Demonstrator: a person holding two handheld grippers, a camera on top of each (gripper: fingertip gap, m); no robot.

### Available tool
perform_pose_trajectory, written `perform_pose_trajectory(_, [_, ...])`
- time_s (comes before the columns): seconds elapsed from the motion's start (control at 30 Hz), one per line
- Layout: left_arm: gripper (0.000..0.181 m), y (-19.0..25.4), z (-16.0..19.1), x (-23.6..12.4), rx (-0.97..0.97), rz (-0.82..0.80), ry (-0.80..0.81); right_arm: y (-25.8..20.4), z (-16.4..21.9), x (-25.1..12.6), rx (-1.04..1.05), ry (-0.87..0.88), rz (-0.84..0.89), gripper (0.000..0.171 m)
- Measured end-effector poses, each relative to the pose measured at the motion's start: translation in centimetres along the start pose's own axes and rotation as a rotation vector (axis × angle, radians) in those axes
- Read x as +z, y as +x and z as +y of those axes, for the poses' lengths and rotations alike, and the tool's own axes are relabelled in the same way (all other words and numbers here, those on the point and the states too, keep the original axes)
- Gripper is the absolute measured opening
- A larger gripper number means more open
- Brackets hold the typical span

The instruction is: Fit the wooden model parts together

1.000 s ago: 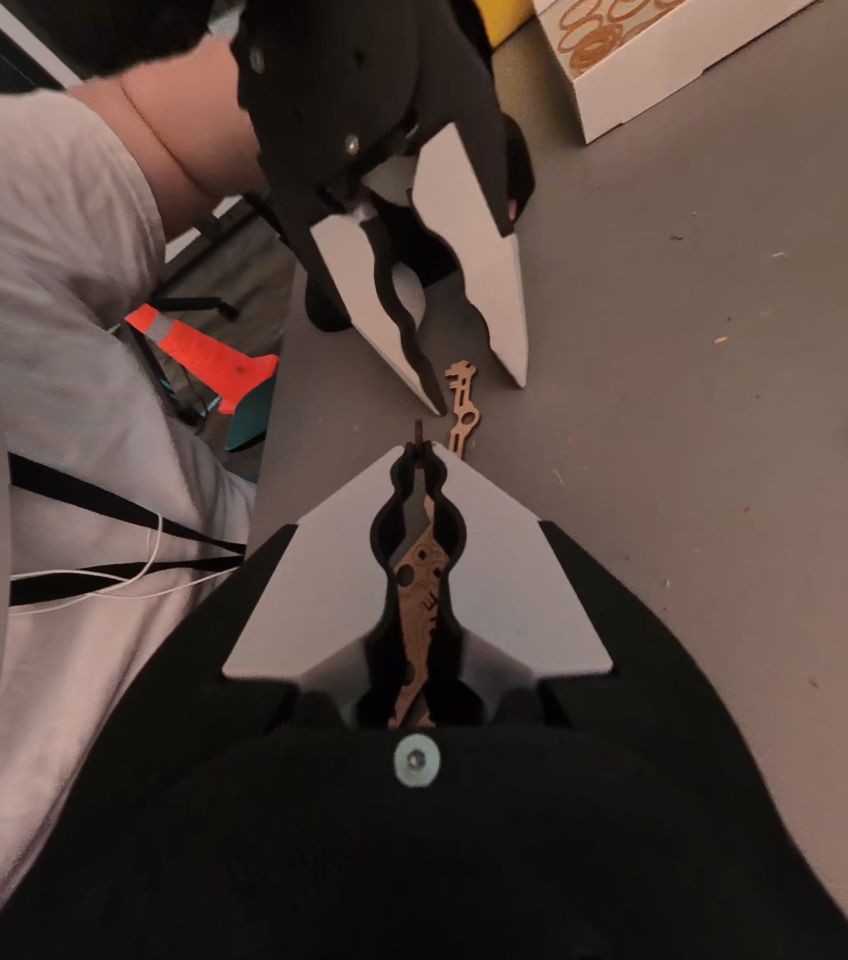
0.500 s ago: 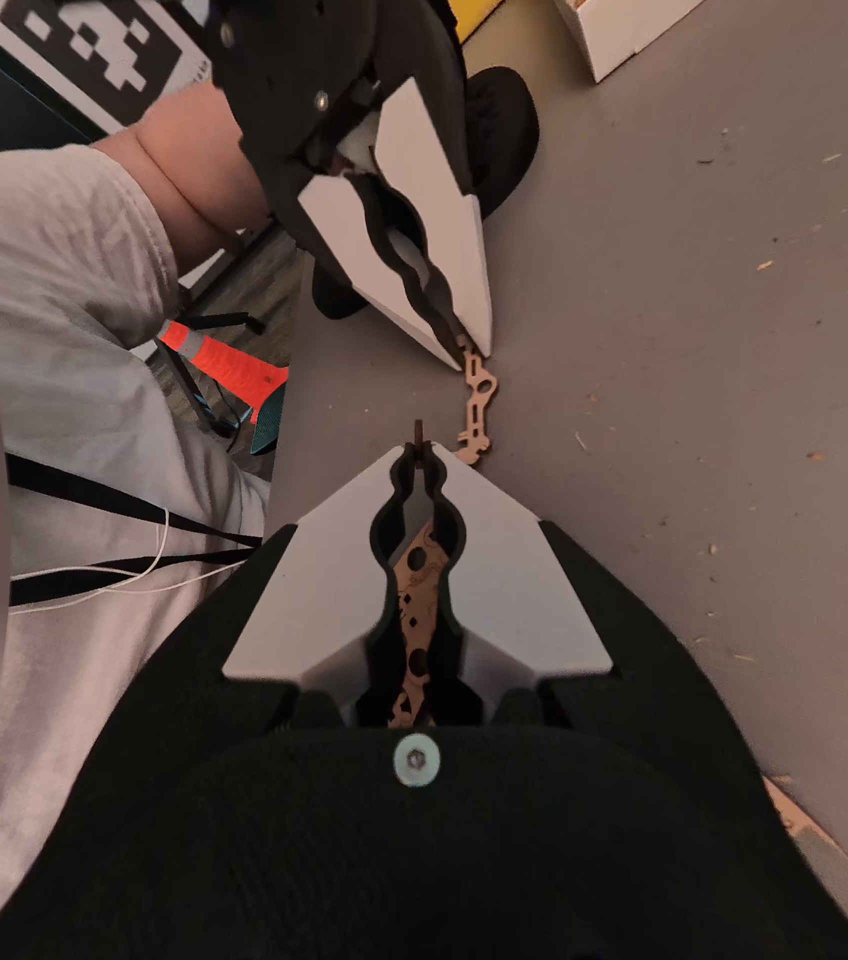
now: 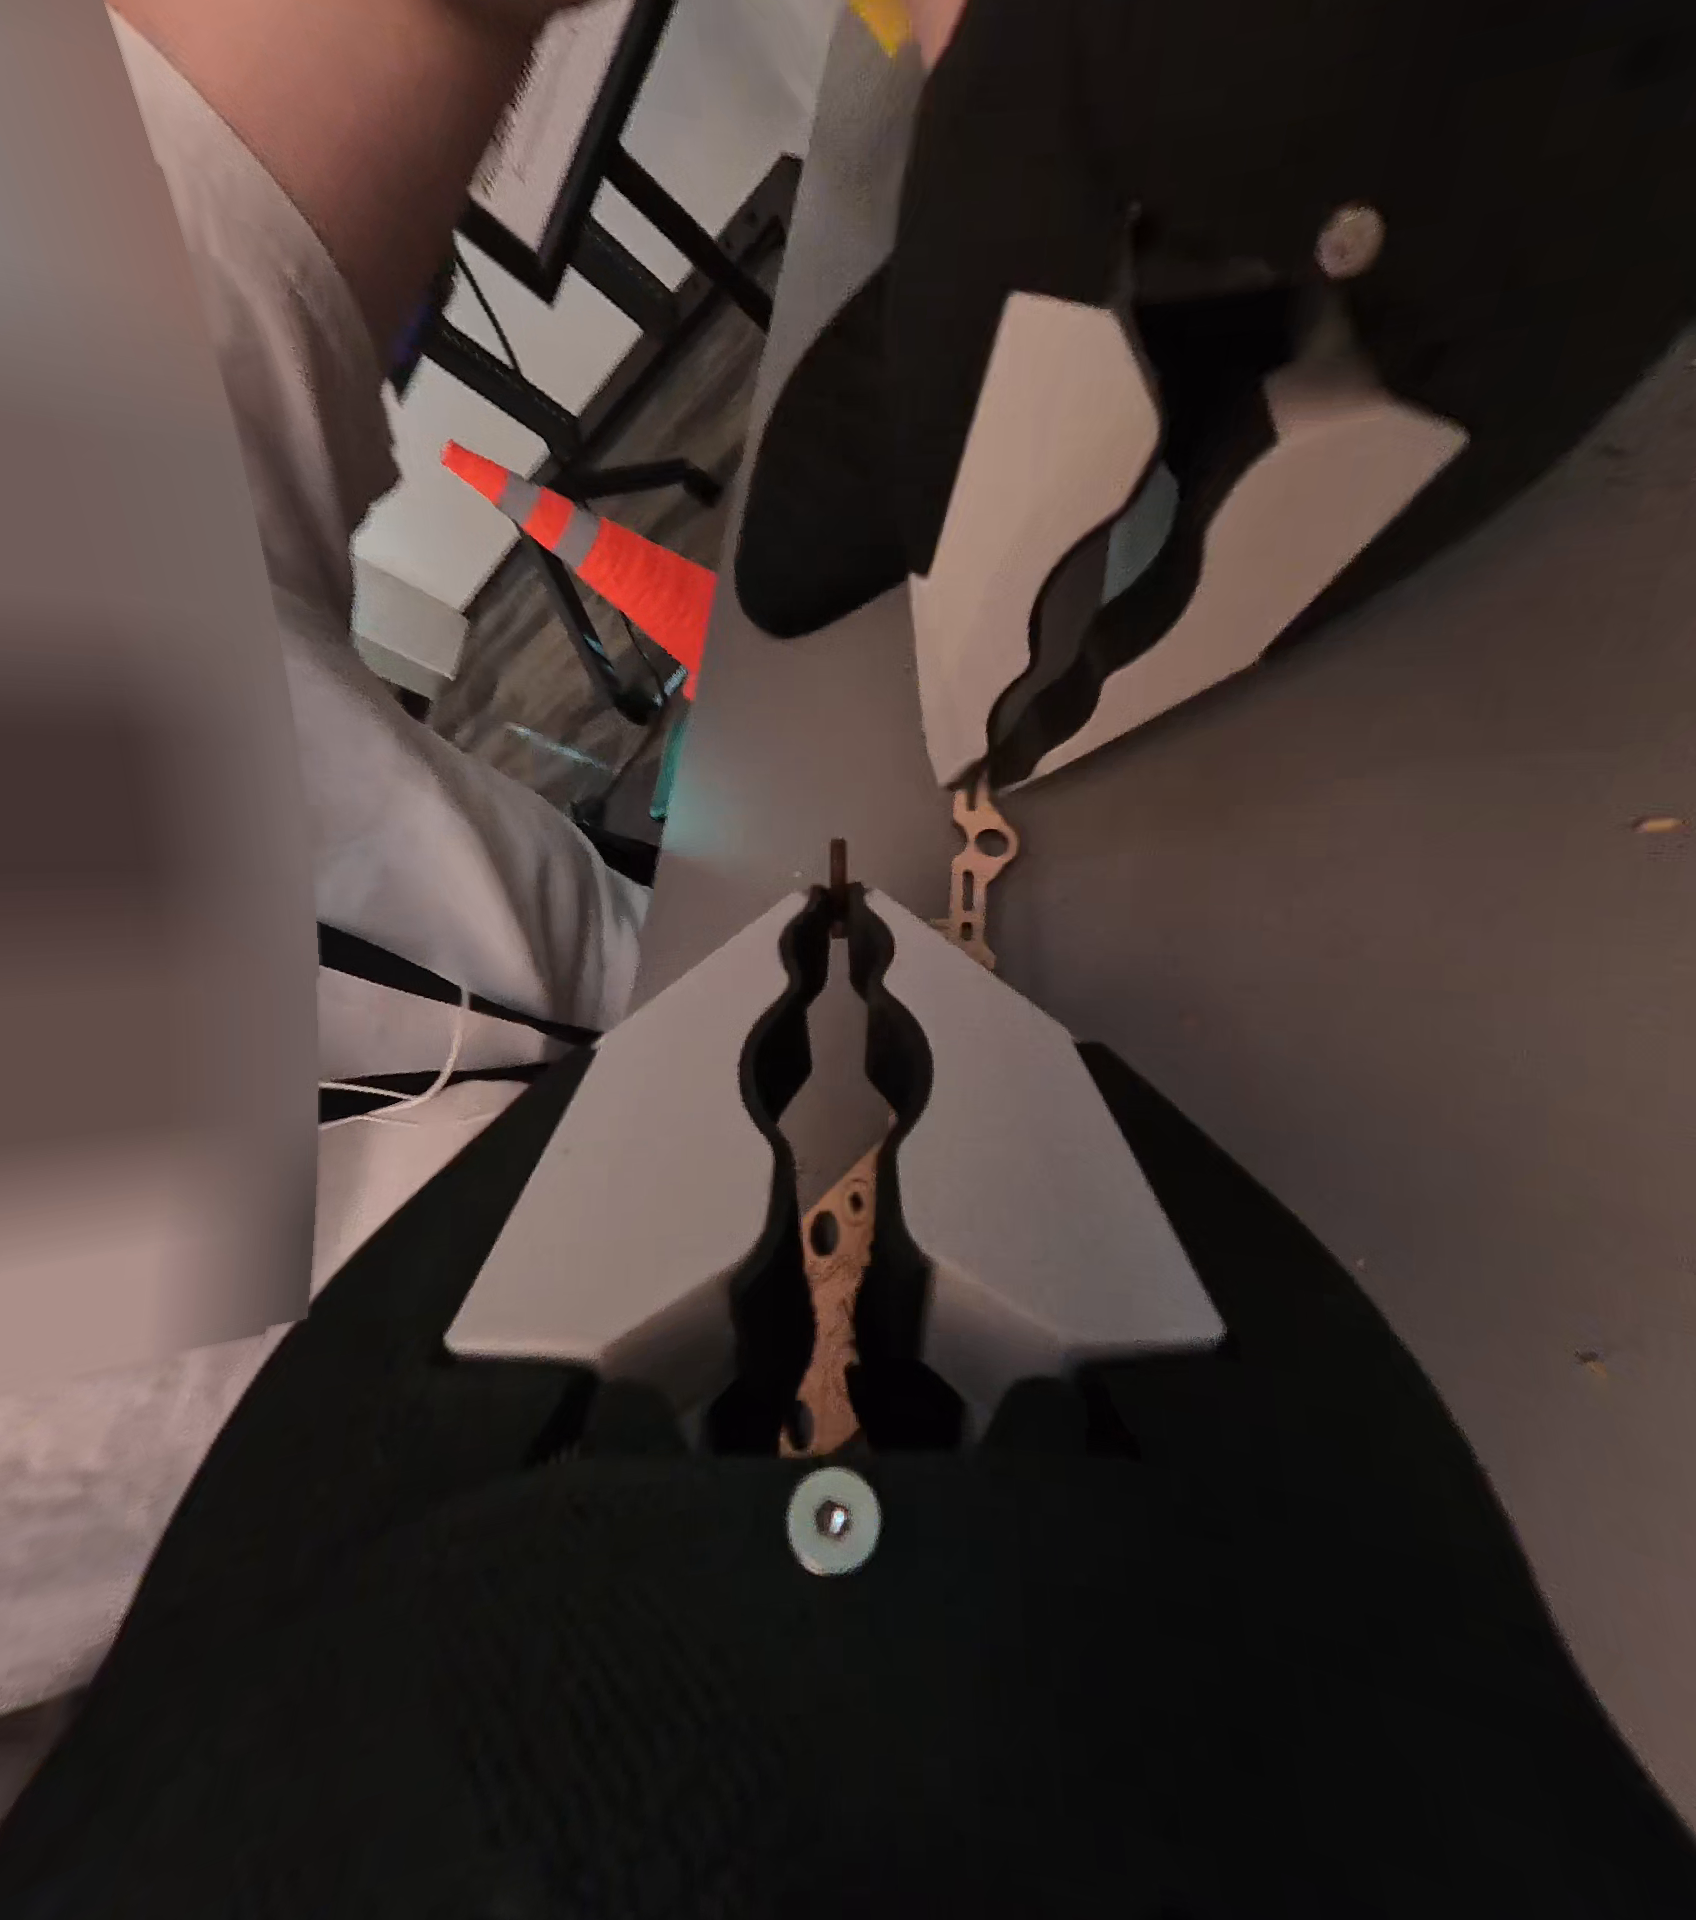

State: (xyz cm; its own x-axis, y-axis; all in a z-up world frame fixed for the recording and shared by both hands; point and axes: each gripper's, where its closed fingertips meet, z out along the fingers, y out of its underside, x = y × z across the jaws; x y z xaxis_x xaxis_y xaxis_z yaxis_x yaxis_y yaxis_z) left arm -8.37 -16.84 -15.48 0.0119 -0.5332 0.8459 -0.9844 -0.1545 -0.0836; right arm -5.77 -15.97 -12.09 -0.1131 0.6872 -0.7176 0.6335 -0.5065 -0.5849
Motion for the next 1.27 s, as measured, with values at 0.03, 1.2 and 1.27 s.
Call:
perform_pose_trajectory(0.03, [0.006,0.0,-0.2,0.1,-0.015,0.034,-0.002,0.2,0.1,0.2,-0.019,-0.022,0.009,0.001])
perform_pose_trajectory(1.2, [0.006,0.1,-0.2,-1.5,-0.052,0.259,-0.047,2.5,2.1,1.4,-0.115,-0.173,0.108,0.001])
perform_pose_trajectory(1.27, [0.006,0.1,-0.4,-1.6,-0.076,0.265,-0.039,2.4,2.1,1.6,-0.120,-0.168,0.118,0.001])
